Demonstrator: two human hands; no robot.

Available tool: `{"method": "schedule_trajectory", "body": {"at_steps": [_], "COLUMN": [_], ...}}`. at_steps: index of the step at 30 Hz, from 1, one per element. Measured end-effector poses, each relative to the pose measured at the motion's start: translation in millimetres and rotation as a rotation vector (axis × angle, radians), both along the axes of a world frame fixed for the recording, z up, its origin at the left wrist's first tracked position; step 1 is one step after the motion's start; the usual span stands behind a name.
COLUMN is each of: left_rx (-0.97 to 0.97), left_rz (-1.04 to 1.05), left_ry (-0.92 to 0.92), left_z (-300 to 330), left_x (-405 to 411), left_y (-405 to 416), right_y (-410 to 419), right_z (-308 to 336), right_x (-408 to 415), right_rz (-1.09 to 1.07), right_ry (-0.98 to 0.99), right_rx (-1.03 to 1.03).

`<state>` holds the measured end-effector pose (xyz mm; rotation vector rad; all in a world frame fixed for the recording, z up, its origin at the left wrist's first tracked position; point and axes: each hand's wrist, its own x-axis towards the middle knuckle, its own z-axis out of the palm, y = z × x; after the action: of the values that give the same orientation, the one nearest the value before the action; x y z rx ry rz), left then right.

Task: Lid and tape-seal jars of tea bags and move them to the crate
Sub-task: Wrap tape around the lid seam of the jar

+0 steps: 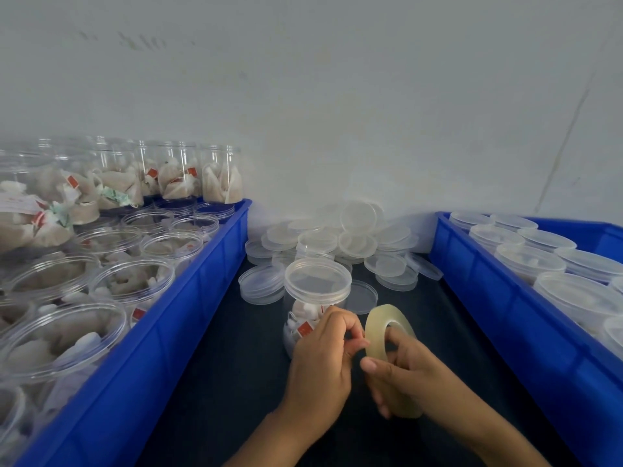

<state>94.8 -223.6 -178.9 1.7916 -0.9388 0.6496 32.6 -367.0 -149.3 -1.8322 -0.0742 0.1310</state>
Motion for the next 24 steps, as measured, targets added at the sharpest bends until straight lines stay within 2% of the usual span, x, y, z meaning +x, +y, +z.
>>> {"method": "schedule_trajectory", "body": {"at_steps": [7,15,17,19,21,24], "left_rx": [0.015,-0.01,-0.048,-0.081,-0.084,-0.107], "left_rz": [0.043,-0.06,-0.073,-0.058,-0.028,0.004], "left_ry": [0.022,0.066,0.11,0.118,0.081,0.012], "left_z": [2.7,5.2,4.2,3.5,4.5,6.9], "left_x": [0.5,4.0,5.0,5.7,5.6,4.1], "left_y": [1.3,2.5,2.3,3.1,4.3,4.7], "right_y": [-2.7,-2.7,-2.9,-5.6,-9.2,-11.8], "right_z": [1.2,-1.8,-1.7,1.6,6.3,7.5], "right_x": [1.2,3.3,1.5,-1.2,-3.8,-3.4], "right_rz": [-0.001,-0.215,-0.267,-0.266,-0.192,-0.091], "right_ry": [0.082,0.099,0.039,-0.101,-0.214,-0.28], "right_rx": [0.03,-0.096,-0.132,-0.159,-0.211,-0.365]}}
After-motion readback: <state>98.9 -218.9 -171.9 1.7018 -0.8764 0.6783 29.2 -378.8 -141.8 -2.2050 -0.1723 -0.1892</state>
